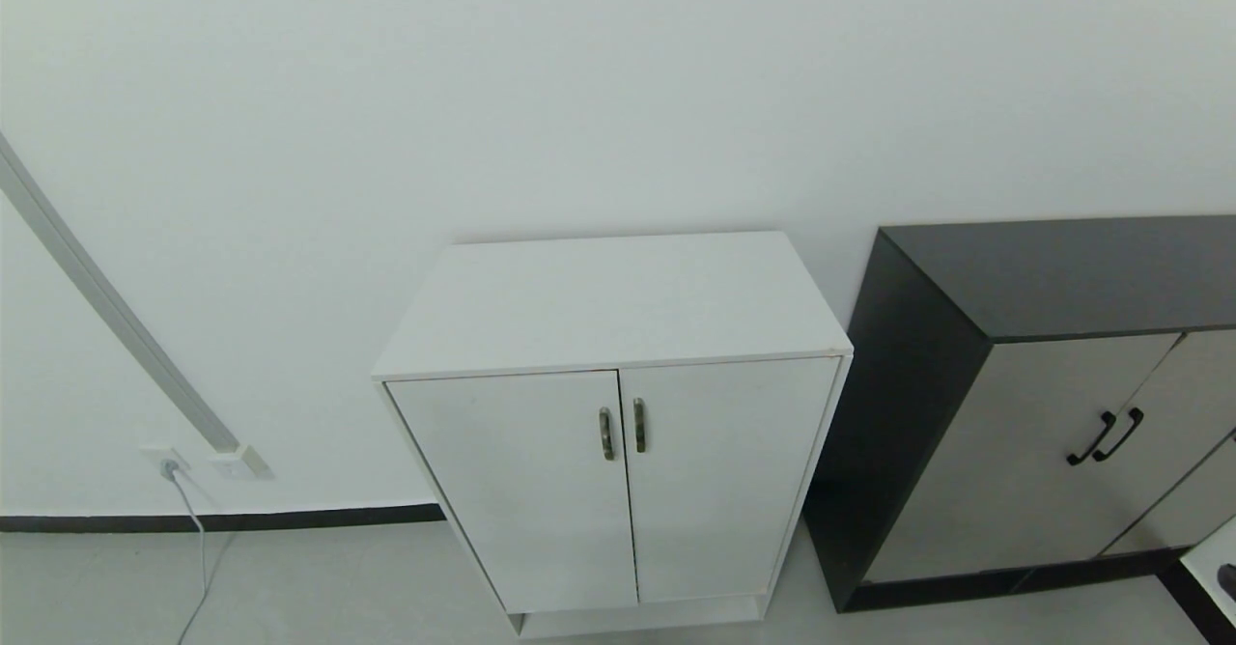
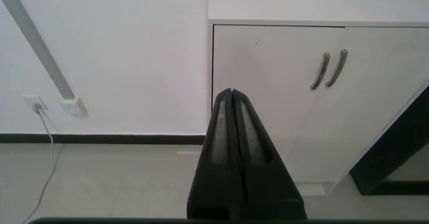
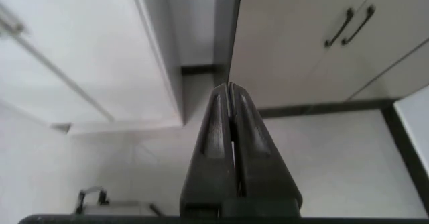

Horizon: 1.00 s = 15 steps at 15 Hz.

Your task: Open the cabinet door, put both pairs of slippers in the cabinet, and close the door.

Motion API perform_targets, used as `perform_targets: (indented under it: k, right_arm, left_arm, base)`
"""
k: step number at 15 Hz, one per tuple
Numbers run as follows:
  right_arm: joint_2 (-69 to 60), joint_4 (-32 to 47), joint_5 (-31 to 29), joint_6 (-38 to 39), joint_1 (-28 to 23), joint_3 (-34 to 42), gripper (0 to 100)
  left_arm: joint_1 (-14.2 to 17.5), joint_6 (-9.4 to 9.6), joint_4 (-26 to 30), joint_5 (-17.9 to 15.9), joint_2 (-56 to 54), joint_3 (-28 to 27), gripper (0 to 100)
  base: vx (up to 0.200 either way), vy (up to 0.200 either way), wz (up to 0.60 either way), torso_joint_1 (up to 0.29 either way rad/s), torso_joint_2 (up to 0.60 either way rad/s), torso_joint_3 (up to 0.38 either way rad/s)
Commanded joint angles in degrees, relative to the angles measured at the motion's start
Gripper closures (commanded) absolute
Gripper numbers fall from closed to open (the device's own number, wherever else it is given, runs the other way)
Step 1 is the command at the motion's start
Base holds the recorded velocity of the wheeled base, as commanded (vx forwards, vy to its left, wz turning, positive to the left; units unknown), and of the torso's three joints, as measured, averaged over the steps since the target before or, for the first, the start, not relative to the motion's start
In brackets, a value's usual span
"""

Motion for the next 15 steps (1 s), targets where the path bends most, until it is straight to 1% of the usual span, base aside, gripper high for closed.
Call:
perform_targets:
  k: [1, 3, 5, 6, 10, 11, 12, 14, 15]
  right_arm:
    - [-11.94, 8.25, 0.86, -0.02, 0.24, -0.11, 100]
    - [-18.7, 16.87, 3.06, -0.02, 0.24, -0.11, 100]
    - [-23.1, 22.58, 3.76, -0.11, 0.6, -0.02, 100]
    - [-26.61, 27.24, 3.85, -0.2, 1.74, -0.11, 100]
    - [-27.58, 28.12, 3.93, -0.11, 5.78, -0.37, 100]
    - [-28.11, 28.2, 3.85, -0.11, 8.33, -0.37, 100]
    - [-28.11, 28.2, 3.76, -0.11, 9.21, -0.37, 100]
    - [-28.2, 28.2, 4.55, -0.37, 10.44, -0.46, 100]
    - [-29.87, 29.0, 6.13, -1.78, 12.29, 0.07, 100]
  left_arm:
    - [-0.02, -0.04, 0.0, 0.04, 0.07, 0.0, 100]
    - [-0.02, -0.04, 0.0, 0.04, 0.07, 0.0, 100]
    - [-0.02, -0.04, 0.0, 0.04, 0.07, 0.0, 100]
    - [-0.02, -0.04, 0.0, 0.04, 0.07, 0.0, 100]
    - [-0.02, -0.04, 0.0, 0.04, 0.07, 0.0, 100]
    - [-0.02, -0.04, 0.0, 0.04, 0.07, 0.0, 100]
    - [-0.02, -0.04, 0.0, 0.04, 0.07, 0.0, 100]
    - [-0.02, 0.05, 0.0, 0.04, 0.07, 0.0, 100]
    - [-0.02, -0.04, 0.0, 0.04, 0.07, 0.0, 100]
  base:
    - [0.0, 0.0, 0.0, 0.0, 0.0, 0.0]
    - [0.0, 0.0, 0.0, 0.0, 0.0, 0.0]
    - [0.0, 0.0, 0.0, 0.0, 0.0, 0.0]
    - [0.0, 0.0, 0.0, 0.0, 0.0, 0.0]
    - [0.0, 0.0, 0.0, 0.0, 0.0, 0.0]
    - [0.0, 0.0, 0.0, 0.0, 0.0, 0.0]
    - [0.0, 0.0, 0.0, 0.0, 0.0, 0.0]
    - [0.0, 0.0, 0.0, 0.0, 0.0, 0.0]
    - [0.0, 0.0, 0.0, 0.0, 0.0, 0.0]
